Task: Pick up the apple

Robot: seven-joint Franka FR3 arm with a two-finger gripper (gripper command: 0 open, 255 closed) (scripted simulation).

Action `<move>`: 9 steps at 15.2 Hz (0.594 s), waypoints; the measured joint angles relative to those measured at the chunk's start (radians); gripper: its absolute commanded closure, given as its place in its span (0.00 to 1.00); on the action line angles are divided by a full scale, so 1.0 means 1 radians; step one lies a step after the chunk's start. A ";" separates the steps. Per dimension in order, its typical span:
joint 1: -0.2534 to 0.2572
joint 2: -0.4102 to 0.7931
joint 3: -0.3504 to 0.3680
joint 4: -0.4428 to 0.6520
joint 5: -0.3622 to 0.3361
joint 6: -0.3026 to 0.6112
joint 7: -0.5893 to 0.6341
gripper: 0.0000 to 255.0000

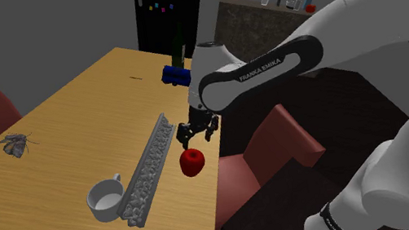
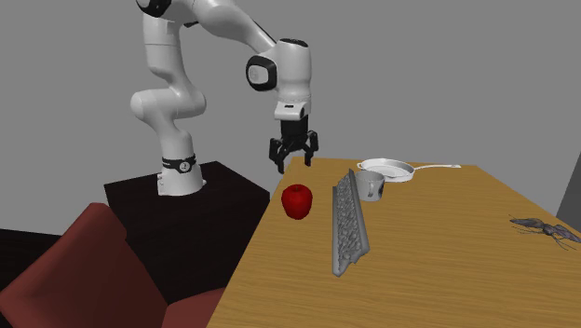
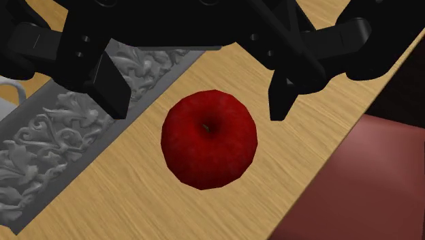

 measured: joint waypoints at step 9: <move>0.006 0.082 0.001 -0.024 -0.023 0.104 0.018 1.00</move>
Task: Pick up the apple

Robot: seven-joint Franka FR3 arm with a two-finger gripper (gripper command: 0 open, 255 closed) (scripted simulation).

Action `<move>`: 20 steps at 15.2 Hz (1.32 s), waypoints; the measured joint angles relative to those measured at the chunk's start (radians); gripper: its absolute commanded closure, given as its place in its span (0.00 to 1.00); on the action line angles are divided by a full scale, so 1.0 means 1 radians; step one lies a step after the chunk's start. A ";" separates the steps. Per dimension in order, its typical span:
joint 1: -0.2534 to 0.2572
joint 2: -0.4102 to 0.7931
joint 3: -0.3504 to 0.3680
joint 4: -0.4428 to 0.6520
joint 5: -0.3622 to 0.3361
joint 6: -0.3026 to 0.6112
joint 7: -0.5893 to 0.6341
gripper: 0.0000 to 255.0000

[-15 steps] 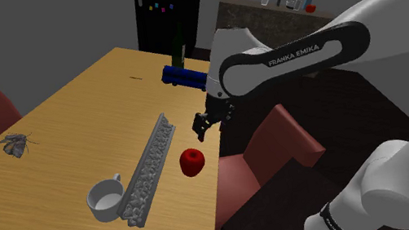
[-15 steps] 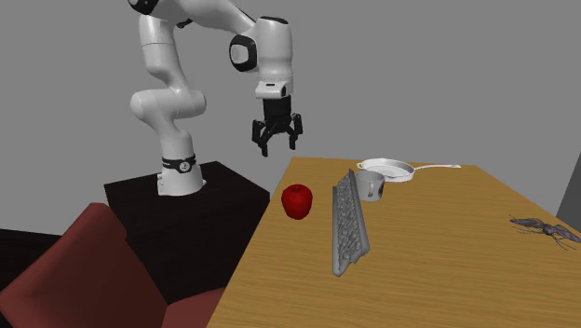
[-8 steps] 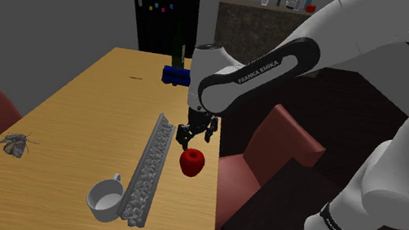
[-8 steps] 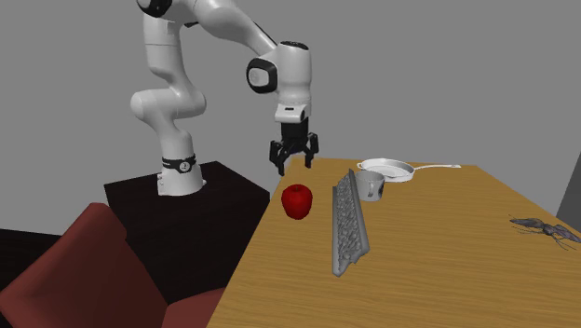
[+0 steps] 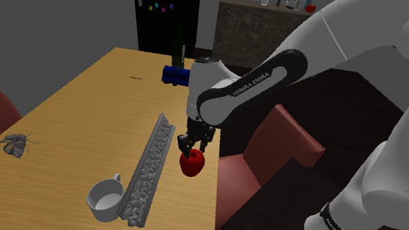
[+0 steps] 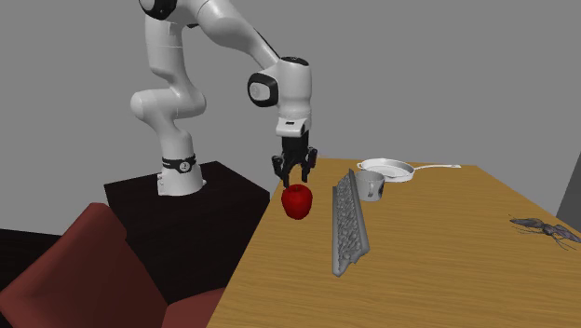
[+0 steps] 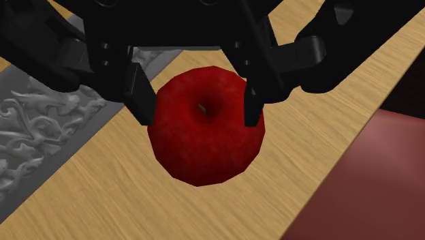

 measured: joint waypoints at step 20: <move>-0.004 -0.098 0.002 0.036 0.027 -0.131 -0.011 1.00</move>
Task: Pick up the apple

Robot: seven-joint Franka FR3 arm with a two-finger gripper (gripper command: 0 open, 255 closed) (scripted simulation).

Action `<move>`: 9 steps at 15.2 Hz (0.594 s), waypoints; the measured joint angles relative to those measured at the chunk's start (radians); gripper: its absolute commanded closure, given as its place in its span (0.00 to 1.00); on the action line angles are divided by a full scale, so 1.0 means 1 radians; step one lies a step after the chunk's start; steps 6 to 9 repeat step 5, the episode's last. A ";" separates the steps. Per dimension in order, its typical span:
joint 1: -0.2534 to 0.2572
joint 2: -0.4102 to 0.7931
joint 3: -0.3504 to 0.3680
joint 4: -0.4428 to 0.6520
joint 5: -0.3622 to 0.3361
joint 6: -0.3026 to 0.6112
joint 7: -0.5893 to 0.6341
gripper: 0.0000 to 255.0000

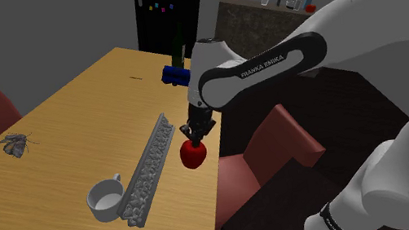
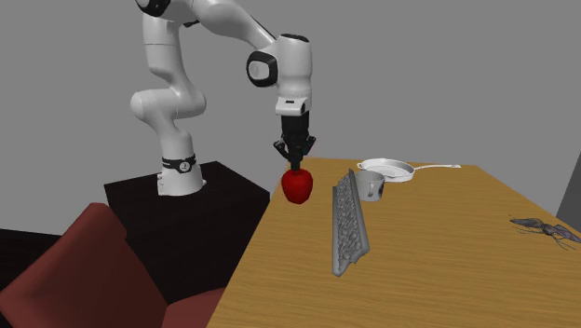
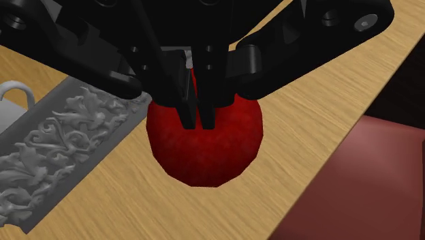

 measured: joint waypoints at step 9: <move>-0.002 -0.034 -0.002 0.030 0.007 -0.063 -0.003 1.00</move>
